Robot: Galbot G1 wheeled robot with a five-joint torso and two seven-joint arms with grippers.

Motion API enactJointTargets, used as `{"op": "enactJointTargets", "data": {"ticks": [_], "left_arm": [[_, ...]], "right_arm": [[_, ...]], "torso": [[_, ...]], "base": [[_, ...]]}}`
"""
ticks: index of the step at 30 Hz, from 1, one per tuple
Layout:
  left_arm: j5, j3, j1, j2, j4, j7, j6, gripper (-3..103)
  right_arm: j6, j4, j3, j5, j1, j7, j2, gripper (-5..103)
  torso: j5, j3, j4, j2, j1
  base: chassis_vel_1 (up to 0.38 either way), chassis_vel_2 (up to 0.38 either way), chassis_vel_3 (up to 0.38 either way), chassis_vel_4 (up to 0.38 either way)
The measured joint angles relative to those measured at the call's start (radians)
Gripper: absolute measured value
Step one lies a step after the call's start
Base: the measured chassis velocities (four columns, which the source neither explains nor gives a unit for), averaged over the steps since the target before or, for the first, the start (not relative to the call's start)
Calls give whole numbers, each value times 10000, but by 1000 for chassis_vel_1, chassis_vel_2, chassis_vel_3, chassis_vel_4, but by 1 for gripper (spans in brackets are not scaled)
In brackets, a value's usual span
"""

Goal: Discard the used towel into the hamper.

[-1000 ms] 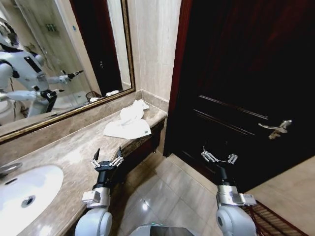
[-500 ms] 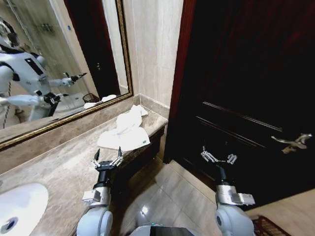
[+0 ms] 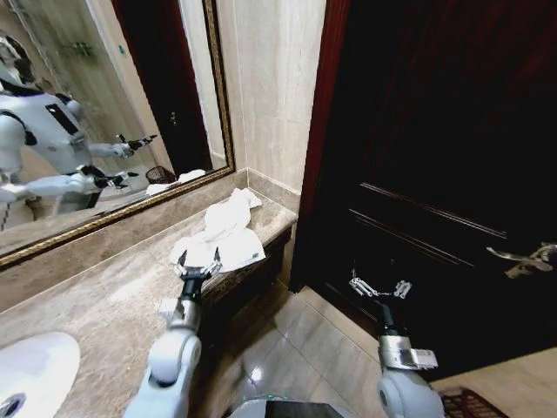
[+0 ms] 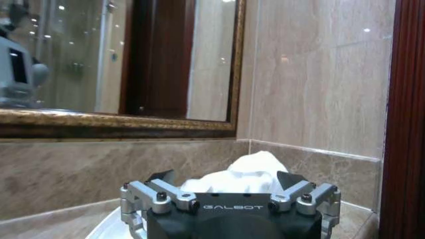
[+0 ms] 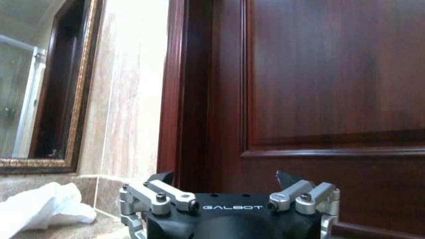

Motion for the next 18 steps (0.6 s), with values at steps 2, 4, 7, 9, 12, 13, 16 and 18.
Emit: {"op": "enactJointTargets", "data": {"ticks": [2,4,7,9,12,13,16,18], "left_arm": [[-134,50,-267,204,156,-57,119,100],[-381,146,-747,509,396,-160,400,100],[-867,426,-1616,715,722,-445,998,100],[-1225,816,-2363,733,953,-818,1556,100],[-1291,1182,-3001,698,1167,-1118,2050,100],[-1291,1182,-3001,698,1167,-1118,2050,100],[-1283,1663,-3868,609,1653,-1615,2709,100],[-1254,1744,-4060,575,1795,-1730,2832,100]], "right_arm": [[33,-73,-7,-78,-31,6,51,100],[135,-234,-7,-241,-102,29,127,100],[257,-422,6,-420,-167,83,161,100],[288,-486,15,-532,-178,153,187,100],[288,-492,23,-586,-179,241,241,100],[288,-492,23,-586,-179,241,241,100],[298,-512,59,-629,-203,291,292,100],[301,-517,67,-636,-213,303,294,100]], "torso": [[1,0,-2,0,1],[2,1,-2,0,2],[1,1,0,-1,2],[1,1,-2,0,2],[2,1,-4,0,3],[2,1,-4,0,3],[3,1,-1,0,2],[2,1,0,-1,2]], "base": [[0,0,0,0],[0,0,0,0],[0,0,0,0],[0,0,0,0],[0,0,0,0],[0,0,0,0],[0,0,0,0],[0,0,0,0]]}}
